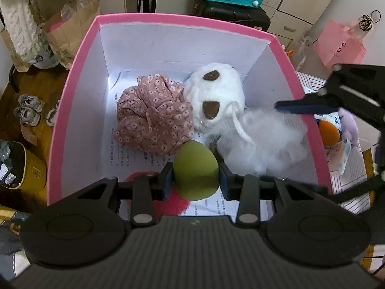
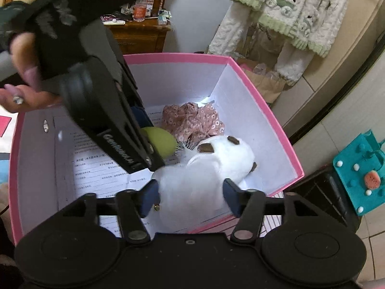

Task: Organize soft objects
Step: 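Open both tools to release the sponge and puff into the box, then move both tools back toward the white tube and orange sponge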

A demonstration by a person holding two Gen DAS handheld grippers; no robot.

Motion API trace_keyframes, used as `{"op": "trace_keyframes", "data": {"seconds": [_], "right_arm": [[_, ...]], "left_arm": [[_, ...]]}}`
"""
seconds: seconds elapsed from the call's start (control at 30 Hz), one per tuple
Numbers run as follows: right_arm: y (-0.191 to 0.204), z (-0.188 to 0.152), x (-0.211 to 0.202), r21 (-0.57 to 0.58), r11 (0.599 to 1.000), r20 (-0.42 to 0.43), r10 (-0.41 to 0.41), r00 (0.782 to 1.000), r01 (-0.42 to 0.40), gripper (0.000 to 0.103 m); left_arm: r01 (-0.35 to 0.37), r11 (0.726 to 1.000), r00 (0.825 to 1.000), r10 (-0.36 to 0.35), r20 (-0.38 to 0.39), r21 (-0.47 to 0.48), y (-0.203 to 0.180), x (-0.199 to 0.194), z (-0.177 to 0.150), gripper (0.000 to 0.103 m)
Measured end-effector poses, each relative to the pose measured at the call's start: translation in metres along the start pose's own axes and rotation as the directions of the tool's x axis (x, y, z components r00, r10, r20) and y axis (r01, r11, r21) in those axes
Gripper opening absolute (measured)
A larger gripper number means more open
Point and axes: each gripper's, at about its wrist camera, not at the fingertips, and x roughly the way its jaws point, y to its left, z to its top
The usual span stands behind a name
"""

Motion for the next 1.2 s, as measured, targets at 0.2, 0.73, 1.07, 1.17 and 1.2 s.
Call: {"op": "trace_keyframes", "data": {"seconds": [0.2,0.73,1.07,1.17,1.2], "right_arm": [[0.001,-0.002,-0.012,0.013,1.000,0.032,0.007,0.999,-0.007,0.069],[0.017,-0.014,-0.064,0.199,0.977,0.118,0.056,0.991,-0.079,0.070],[0.032,-0.024,-0.115,0.281,0.950,0.204,0.079,0.976,-0.135,0.070],[0.041,-0.029,-0.131,0.281,0.950,0.230,0.075,0.970,-0.140,0.071],[0.045,-0.030,-0.136,0.281,0.949,0.236,0.075,0.969,-0.142,0.071]], "left_arm": [[-0.028,0.999,1.000,0.028,0.010,0.026,-0.002,0.005,0.002,0.039],[-0.048,0.994,0.991,0.035,0.129,0.096,-0.014,-0.081,-0.031,0.065],[-0.058,0.988,0.983,0.032,0.182,0.140,-0.025,-0.145,-0.070,0.072],[-0.057,0.986,0.981,0.026,0.191,0.155,-0.031,-0.159,-0.084,0.073],[-0.058,0.985,0.981,0.026,0.194,0.164,-0.034,-0.164,-0.089,0.074]]}}
